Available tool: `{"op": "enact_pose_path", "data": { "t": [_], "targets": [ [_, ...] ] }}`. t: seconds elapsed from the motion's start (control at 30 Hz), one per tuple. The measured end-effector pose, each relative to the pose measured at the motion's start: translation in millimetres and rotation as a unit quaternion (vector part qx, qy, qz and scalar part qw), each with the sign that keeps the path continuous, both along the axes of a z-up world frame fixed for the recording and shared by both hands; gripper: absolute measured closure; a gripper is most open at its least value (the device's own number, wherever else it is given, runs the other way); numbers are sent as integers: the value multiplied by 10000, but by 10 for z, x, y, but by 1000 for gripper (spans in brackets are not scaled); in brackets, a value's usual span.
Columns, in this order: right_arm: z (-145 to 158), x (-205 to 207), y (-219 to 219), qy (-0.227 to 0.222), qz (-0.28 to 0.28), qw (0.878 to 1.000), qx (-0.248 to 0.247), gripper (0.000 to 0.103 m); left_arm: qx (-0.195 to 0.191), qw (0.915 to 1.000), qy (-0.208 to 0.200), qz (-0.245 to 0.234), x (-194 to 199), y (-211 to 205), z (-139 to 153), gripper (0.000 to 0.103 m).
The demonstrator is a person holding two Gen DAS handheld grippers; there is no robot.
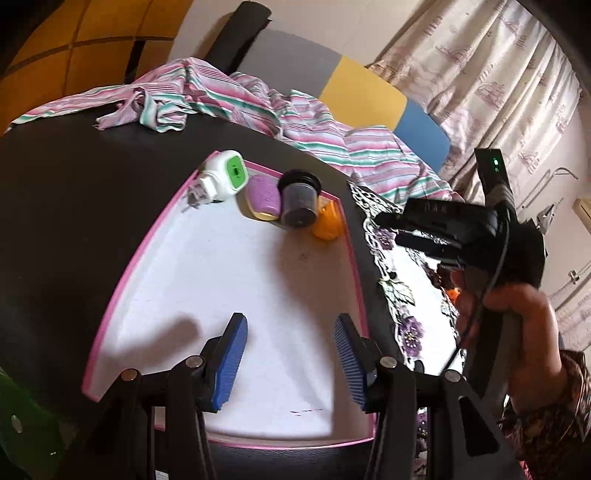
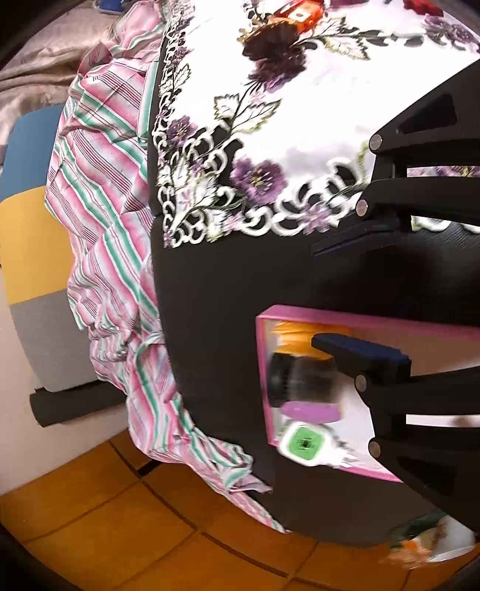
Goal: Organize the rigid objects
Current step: 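Move the right gripper over the orange interlocking cubes on the cloth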
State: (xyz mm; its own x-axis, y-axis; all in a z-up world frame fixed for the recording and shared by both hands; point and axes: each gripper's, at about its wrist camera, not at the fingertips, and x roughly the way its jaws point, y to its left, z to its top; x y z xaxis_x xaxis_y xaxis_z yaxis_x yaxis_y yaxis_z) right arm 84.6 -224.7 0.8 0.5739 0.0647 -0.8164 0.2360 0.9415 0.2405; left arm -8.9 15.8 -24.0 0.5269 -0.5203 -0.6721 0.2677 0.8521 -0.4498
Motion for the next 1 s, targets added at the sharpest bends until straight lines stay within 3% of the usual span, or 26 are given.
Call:
{"op": "enact_pose_path", "data": {
  "t": [0.3, 0.67, 1.0],
  "targets": [
    [-35, -473, -348, 181, 162, 9991, -339, 60, 54, 9995, -26, -318, -63, -278, 45, 53],
    [-216, -935, -1090, 443, -388, 9979, -271, 59, 298, 9938, -180, -1056, -207, -814, 145, 53],
    [-227, -1214, -1678, 483, -1175, 9918, 122, 57, 498, 9851, -128, -1644, -325, -1277, 129, 47]
  ]
}}
